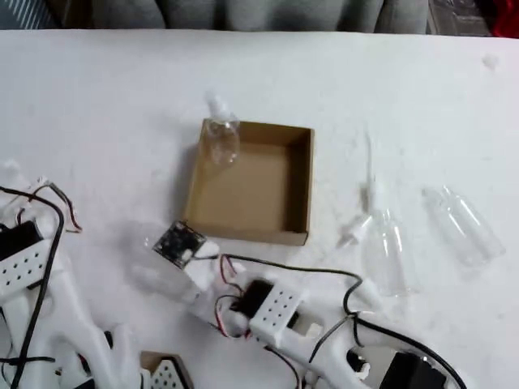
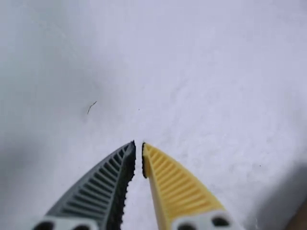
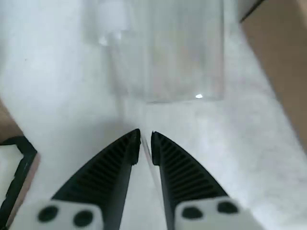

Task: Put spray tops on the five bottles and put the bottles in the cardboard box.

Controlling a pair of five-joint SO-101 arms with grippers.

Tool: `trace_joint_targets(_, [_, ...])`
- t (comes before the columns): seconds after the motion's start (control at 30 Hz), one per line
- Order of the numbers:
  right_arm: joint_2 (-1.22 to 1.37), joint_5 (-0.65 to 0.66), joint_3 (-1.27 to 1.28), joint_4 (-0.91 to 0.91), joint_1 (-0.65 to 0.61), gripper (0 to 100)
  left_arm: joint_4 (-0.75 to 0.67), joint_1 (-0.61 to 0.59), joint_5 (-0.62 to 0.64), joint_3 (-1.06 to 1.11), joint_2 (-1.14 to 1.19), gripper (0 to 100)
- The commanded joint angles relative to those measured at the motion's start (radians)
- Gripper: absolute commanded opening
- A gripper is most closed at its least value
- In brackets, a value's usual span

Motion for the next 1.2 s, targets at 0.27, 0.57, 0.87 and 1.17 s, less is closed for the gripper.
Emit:
trace_joint_targets(0.27, [-0.035, 0.117, -0.092, 0.223, 0.019, 1.5, -0.04, -0.033, -0.011, -0.015, -0.001, 2])
trace_joint_targets(0.57, [-0.226, 0.261, -0.086, 0.403, 0.096, 1.5, -0.074, -0.073, -0.011, -0.009, 0.001, 2])
trace_joint_targets(0.87, [-0.323, 0.264, -0.13, 0.407, 0.094, 17.6, -0.08, -0.099, -0.003, -0.014, 0.001, 2])
trace_joint_targets(1.17, [-0.518, 0.201, -0.13, 0.386, 0.044, 6.7, -0.084, -0.177, -0.003, -0.11, 0.156, 2])
